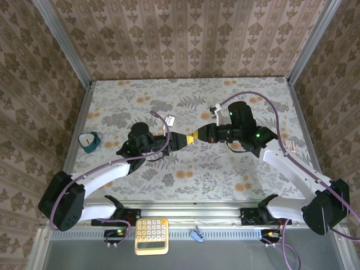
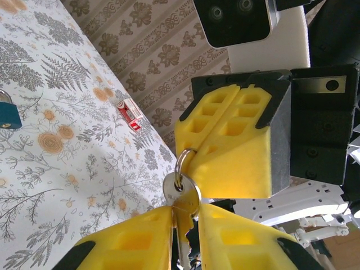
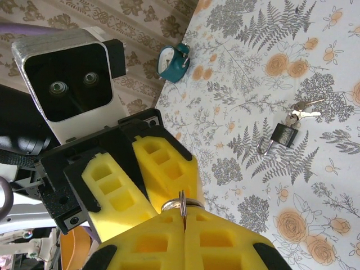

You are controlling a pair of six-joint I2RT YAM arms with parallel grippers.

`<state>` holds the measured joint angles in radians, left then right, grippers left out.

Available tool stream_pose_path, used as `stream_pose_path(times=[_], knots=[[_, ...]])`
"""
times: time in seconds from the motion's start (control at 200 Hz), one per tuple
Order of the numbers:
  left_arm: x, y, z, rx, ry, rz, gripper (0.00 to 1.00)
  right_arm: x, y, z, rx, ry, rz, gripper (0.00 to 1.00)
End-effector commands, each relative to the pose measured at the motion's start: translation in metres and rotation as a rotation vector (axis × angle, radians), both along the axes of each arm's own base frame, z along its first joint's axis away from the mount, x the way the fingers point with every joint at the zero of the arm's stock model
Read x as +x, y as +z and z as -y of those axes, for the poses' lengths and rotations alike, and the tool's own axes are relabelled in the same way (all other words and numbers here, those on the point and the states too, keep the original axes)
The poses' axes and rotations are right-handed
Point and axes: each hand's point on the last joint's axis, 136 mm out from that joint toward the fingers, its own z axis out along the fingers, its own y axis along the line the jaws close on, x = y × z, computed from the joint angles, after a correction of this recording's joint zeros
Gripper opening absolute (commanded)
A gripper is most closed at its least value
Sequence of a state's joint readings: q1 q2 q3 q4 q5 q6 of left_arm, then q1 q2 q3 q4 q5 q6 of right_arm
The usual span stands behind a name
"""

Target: Unlock with the key

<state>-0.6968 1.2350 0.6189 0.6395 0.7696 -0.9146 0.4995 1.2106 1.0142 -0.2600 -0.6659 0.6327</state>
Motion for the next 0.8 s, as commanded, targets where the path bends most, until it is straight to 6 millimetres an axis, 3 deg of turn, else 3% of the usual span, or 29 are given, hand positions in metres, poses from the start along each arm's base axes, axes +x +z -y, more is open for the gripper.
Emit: stream_pose_path(times=[0.0, 0.265, 0.49, 0.67, 0.795], knots=[[-0.002, -0.001, -0.007, 0.011, 0.006, 0.023, 0.18, -0.001, 0.005, 0.002, 0.014, -0.004, 0.012, 0.0], [-0.003, -0.004, -0.01, 0.021, 0.01, 0.018, 0.05, 0.002, 0.005, 0.004, 0.016, -0.016, 0.013, 0.0], [0.0, -0.011, -0.013, 0.079, 0.03, 0.009, 0.0, 0.005, -0.007, 0.007, -0.002, -0.03, -0.003, 0.0], [0.006, -0.022, -0.015, 0.224, 0.038, -0.012, 0.0, 0.018, -0.037, 0.02, -0.081, -0.106, -0.04, 0.29], [0.011, -0.038, -0.019, 0.364, 0.033, -0.055, 0.0, 0.028, -0.057, 0.035, -0.145, -0.186, -0.063, 0.35]])
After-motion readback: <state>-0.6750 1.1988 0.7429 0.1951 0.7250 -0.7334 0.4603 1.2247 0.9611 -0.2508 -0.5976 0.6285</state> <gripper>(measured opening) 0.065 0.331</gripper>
